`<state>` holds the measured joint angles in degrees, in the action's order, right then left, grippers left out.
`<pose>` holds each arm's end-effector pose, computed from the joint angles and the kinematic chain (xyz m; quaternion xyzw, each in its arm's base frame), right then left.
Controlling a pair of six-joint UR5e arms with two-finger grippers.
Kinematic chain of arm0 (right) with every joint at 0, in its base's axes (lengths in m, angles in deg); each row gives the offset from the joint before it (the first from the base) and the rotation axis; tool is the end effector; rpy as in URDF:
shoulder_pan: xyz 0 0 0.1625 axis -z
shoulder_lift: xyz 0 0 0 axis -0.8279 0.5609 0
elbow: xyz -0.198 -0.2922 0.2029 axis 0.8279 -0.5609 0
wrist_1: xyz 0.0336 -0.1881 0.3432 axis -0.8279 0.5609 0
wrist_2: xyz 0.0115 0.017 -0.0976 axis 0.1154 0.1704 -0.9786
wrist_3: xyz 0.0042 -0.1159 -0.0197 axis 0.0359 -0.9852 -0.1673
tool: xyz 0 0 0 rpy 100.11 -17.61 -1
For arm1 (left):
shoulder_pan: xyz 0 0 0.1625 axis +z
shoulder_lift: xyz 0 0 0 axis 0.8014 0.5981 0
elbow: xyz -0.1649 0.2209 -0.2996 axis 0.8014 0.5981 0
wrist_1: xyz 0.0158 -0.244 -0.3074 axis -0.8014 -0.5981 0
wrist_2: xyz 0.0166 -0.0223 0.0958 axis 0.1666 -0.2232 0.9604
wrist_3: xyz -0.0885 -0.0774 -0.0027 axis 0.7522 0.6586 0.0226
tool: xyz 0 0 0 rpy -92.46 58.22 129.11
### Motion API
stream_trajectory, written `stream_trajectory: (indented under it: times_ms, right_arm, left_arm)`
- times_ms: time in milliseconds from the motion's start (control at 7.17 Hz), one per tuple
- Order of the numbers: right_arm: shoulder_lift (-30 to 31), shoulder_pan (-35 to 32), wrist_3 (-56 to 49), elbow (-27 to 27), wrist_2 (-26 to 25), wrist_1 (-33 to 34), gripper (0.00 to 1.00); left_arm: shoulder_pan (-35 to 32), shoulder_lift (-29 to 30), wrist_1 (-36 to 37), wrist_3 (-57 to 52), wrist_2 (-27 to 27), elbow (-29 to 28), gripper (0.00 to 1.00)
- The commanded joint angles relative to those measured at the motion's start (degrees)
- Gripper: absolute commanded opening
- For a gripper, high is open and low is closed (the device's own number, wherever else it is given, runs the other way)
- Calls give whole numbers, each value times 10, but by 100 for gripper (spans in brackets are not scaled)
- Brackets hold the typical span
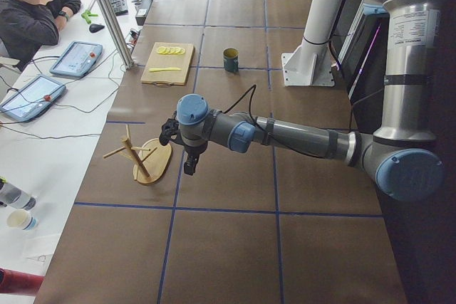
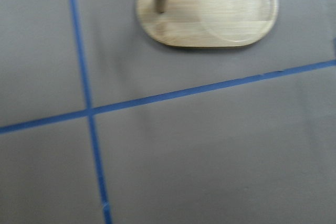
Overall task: Hang cup on storage rack
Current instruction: 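Withdraw the right arm away from the mug out of view, then reach the left gripper across to the teal mug's handle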
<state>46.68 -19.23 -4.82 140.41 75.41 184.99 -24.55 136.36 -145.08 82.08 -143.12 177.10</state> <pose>-0.0834 -0.5395 0.4700 0.0239 -0.3490 -0.1034 0.9311 0.0571 -0.4787 0.5360 0.1229 0.4286 0.1225 0.8866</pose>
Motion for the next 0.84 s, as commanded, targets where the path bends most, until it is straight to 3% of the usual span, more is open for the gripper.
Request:
stream_trajectory:
  times_ms: [0, 140, 419, 558, 698]
  right_arm:
    - [94, -90, -180, 1, 3, -2, 100]
    - [137, -110, -227, 2, -2, -10, 100]
    - [187, -117, -224, 4, -2, -44, 100]
    - [214, -118, -202, 11, -1, -82, 100]
    - [232, -117, -173, 17, 0, -107, 100]
  left_arm:
    - [69, 26, -121, 10, 2, -4, 100]
    - [112, 41, -170, 43, 2, -6, 100]
    - [178, 78, -253, 109, 9, -4, 100]
    - [209, 89, -302, 158, 41, -2, 100]
    - [263, 104, -357, 193, 114, -8, 100]
